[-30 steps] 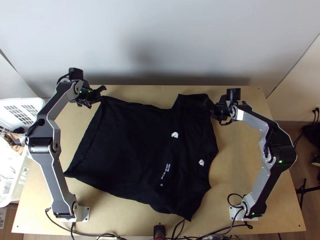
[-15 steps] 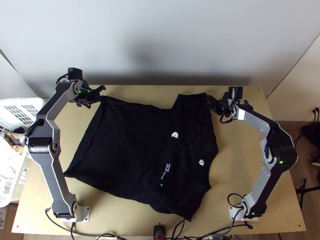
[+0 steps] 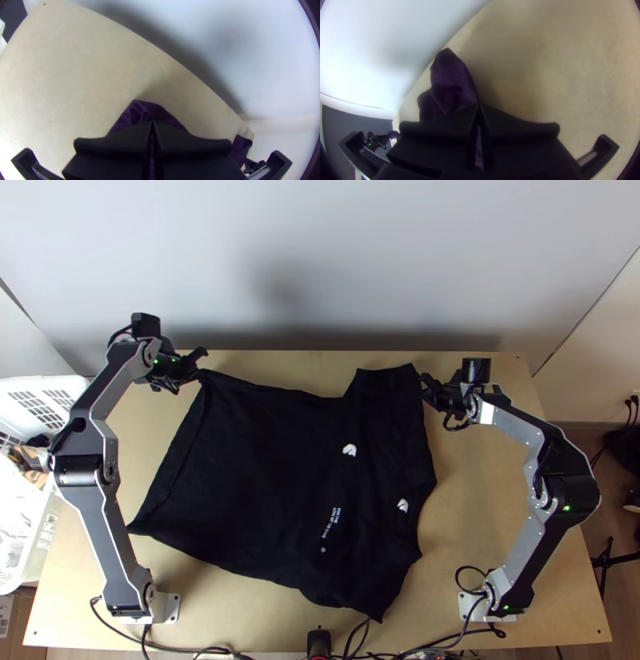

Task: Fold the t-shirt

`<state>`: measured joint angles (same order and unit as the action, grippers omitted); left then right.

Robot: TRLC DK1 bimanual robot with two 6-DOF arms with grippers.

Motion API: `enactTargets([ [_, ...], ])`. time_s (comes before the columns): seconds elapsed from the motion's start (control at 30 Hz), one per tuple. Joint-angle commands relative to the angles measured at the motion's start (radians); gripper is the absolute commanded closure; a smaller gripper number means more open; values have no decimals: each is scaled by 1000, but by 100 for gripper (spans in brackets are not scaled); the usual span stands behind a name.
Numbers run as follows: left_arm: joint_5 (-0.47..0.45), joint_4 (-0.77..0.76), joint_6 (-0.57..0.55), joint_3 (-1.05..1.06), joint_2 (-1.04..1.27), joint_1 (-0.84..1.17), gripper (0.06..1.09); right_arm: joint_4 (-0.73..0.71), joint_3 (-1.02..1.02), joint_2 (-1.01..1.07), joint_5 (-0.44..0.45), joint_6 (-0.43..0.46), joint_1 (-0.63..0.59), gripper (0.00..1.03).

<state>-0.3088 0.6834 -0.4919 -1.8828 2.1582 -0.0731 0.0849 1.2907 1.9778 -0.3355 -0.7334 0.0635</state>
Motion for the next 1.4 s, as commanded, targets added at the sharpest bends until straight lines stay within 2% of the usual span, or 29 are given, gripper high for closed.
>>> enactTargets([
  [0.0, -46, 79, -14, -67, 12, -24, 105, 44, 2, -46, 6, -9, -14, 100],
  [0.6, -87, 271, 134, -111, 15, -28, 105, 230, 52, -208, -13, 0, -50, 100],
  [0.93, -98, 337, 184, -134, 31, -57, 105, 263, 30, -277, -45, 22, -42, 100],
  [1.2, -118, 409, 273, -144, 25, -68, 105, 312, 33, -344, -131, 49, -42, 100],
  [1.37, -130, 459, 332, -144, 25, -79, 105, 417, 32, -385, -235, 109, -31, 100],
])
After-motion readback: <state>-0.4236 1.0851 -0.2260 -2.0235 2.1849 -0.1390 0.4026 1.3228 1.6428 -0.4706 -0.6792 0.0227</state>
